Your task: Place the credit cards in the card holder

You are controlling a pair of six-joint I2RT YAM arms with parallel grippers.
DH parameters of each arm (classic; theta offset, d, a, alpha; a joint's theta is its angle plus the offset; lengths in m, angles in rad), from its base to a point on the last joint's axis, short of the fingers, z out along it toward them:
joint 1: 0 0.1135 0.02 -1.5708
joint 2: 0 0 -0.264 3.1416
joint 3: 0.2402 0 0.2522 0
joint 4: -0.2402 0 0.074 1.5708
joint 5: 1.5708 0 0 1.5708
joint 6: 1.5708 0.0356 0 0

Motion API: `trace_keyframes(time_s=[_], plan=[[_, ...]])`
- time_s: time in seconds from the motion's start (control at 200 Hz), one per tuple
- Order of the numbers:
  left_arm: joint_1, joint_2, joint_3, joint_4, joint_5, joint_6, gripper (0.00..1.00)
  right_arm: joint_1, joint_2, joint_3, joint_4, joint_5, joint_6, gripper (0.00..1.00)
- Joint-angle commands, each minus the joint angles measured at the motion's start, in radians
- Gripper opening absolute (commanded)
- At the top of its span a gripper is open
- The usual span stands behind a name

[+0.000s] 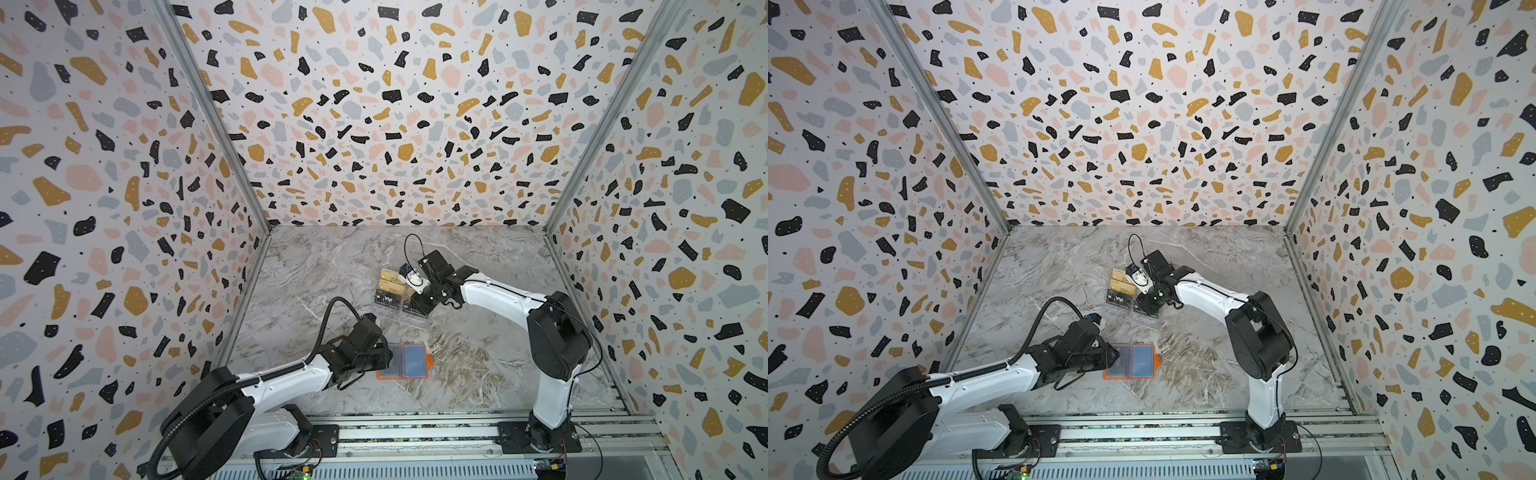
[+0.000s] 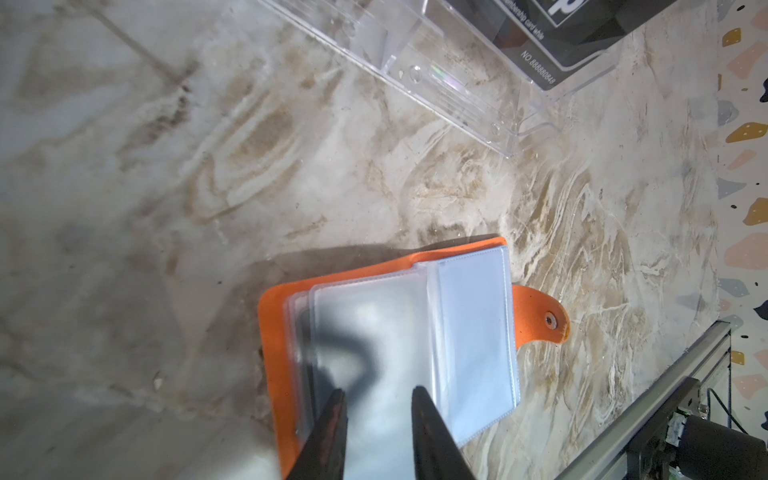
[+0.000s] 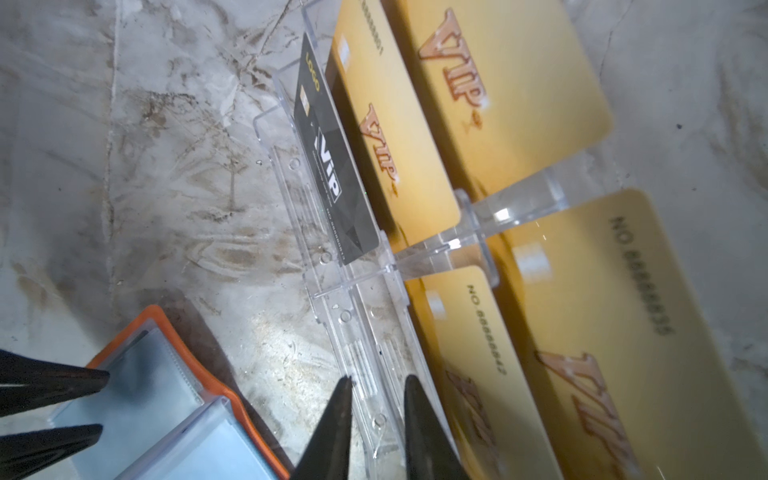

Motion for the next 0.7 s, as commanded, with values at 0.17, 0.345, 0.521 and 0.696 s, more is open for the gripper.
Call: trace_keyframes(time_s=[0.17,0.345,0.521,0.696], plan=[[-0.006,-0.008,0.015,-0.014,-0.011,0.013,0.31,0.004,0.016,0.026,-0.026,-0.004,-0.021,0.16],[-0.005,-0.011,0.027,-0.027,-0.015,0.018,0.31,0.004,0.001,0.040,-0.018,0.010,-0.029,0.08],[-0.005,-0.016,0.037,-0.039,-0.017,0.017,0.31,0.002,-0.010,0.060,-0.032,0.014,-0.043,0.05],[-0.005,-0.040,0.057,-0.074,-0.028,0.021,0.31,0.002,-0.042,0.088,-0.053,-0.017,-0.046,0.00]])
